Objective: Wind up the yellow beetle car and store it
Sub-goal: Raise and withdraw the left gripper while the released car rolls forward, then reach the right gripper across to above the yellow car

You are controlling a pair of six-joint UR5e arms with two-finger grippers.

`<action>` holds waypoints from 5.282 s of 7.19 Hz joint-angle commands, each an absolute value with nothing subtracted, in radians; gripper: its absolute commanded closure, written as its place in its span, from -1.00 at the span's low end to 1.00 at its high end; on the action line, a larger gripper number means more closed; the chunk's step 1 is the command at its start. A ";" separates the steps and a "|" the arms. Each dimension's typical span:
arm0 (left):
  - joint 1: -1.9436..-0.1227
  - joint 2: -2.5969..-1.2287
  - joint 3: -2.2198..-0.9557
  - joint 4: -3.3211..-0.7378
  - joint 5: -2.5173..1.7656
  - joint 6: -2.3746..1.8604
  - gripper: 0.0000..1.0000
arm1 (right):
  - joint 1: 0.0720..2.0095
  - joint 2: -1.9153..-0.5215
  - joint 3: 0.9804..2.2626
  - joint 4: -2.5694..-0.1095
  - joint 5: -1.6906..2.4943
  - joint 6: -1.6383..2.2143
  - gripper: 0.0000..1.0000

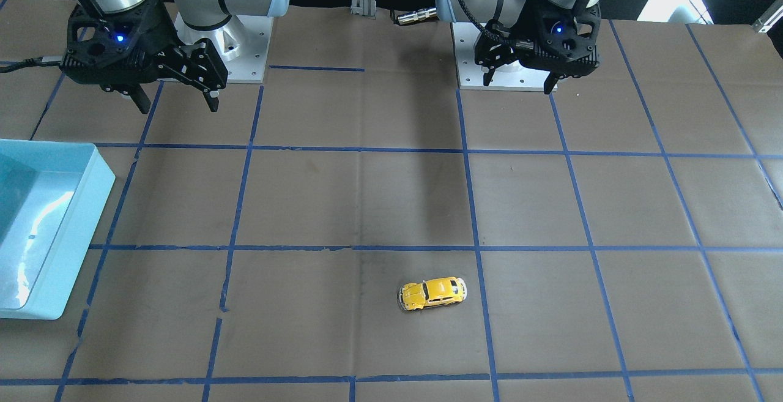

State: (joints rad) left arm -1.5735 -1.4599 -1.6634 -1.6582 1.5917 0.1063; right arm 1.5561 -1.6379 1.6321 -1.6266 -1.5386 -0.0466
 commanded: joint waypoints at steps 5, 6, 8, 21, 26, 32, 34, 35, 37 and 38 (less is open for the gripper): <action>-1.578 -1.532 -1.651 -1.497 1.584 0.054 -1.00 | 1.559 -1.638 1.632 -1.626 -1.540 -0.046 -0.99; -1.577 -1.531 -1.651 -1.497 1.585 0.057 -1.00 | 1.559 -1.640 1.632 -1.626 -1.539 -0.048 -0.99; -1.575 -1.517 -1.661 -1.499 1.583 0.058 -1.00 | 1.560 -1.638 1.635 -1.628 -1.540 -0.045 -0.99; -1.557 -1.516 -1.664 -1.499 1.585 0.063 -1.00 | 1.838 -1.430 1.720 -1.898 -1.520 1.601 -0.99; -1.529 -1.517 -1.664 -1.500 1.586 0.069 -1.00 | 1.876 -1.238 1.433 -1.655 -1.513 1.637 -0.99; -1.514 -1.511 -1.667 -1.517 1.589 0.069 -1.00 | 1.970 -0.953 1.326 -2.000 -1.420 1.858 -0.99; -1.514 -1.511 -1.667 -1.525 1.591 0.069 -1.00 | 2.005 -0.858 1.202 -1.993 -1.424 1.868 -0.99; -1.514 -1.511 -1.667 -1.523 1.591 0.069 -1.00 | 2.022 -0.824 1.177 -1.991 -1.424 1.873 -0.99; -1.514 -1.511 -1.667 -1.523 1.589 0.069 -1.00 | 2.025 -0.770 1.111 -1.991 -1.420 1.920 -0.99; -1.514 -1.511 -1.667 -1.523 1.589 0.069 -1.00 | 2.025 -0.746 1.079 -1.991 -1.422 1.921 -0.99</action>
State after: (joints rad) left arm -1.5141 -1.5110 -1.6674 -1.5232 1.5894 0.0690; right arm 2.0235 -0.7786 1.1225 -1.9912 -1.4207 1.9137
